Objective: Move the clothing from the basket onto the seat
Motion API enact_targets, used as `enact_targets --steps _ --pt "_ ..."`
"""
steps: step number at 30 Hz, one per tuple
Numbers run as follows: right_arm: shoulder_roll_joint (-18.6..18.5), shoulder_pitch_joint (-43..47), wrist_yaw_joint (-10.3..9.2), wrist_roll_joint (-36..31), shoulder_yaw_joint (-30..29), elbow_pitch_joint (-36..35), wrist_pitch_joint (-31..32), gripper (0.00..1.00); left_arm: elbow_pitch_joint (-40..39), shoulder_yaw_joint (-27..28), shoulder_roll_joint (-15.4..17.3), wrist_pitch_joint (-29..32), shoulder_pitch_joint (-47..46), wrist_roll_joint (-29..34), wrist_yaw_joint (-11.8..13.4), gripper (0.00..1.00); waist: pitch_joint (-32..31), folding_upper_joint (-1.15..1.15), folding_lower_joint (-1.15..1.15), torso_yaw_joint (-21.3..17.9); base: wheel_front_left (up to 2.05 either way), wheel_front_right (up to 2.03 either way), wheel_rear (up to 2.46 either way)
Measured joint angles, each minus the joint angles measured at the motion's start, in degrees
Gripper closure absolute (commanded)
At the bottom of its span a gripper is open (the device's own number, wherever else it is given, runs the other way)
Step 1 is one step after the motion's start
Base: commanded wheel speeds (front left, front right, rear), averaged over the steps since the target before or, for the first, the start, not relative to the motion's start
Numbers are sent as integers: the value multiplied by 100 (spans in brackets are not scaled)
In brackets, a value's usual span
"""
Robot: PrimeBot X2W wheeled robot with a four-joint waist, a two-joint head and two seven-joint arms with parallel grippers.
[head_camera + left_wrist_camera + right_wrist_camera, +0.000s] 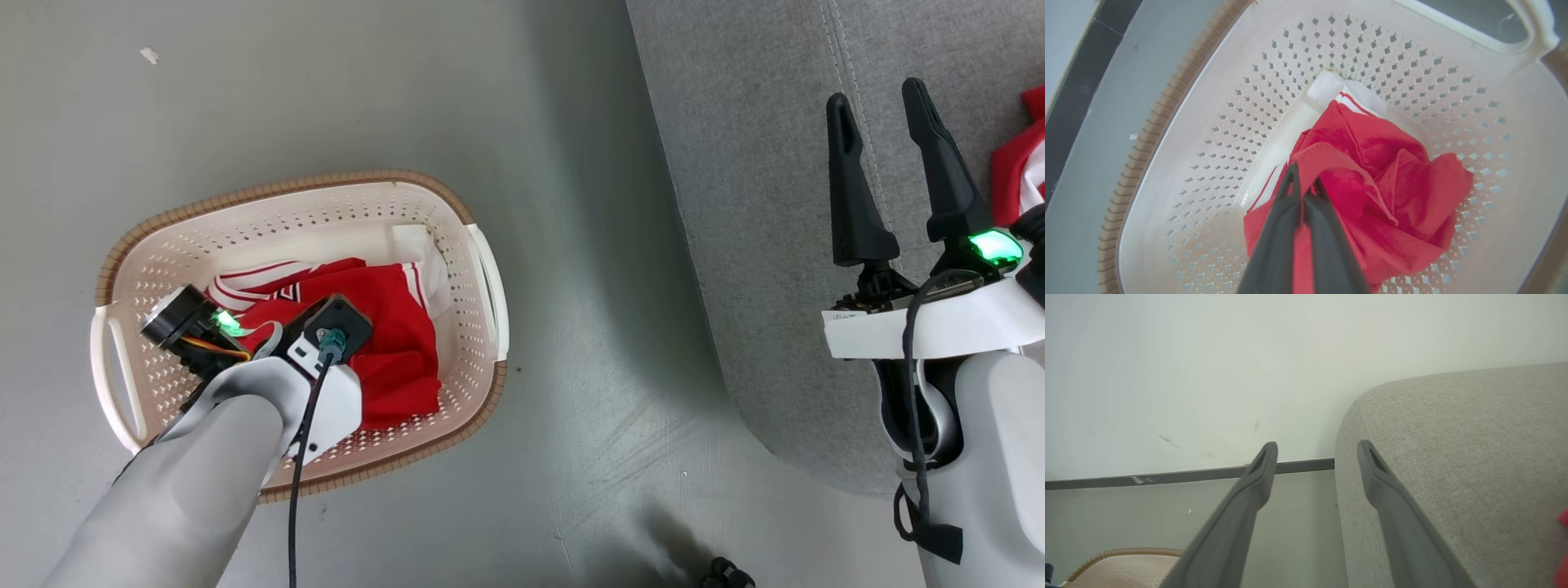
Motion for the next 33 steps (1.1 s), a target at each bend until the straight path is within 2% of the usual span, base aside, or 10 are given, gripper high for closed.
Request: enact_targets --steps 17,33 --pt "-5 -1 0 -268 -57 146 -14 0 -1100 1169 -397 -965 211 -1239 405 100 -455 0 0 338 0 0 0" --pt "-16 8 0 -705 49 387 -14 0 -1819 1816 -311 -1347 678 -1878 463 100 -1125 0 0 693 0 0 0"
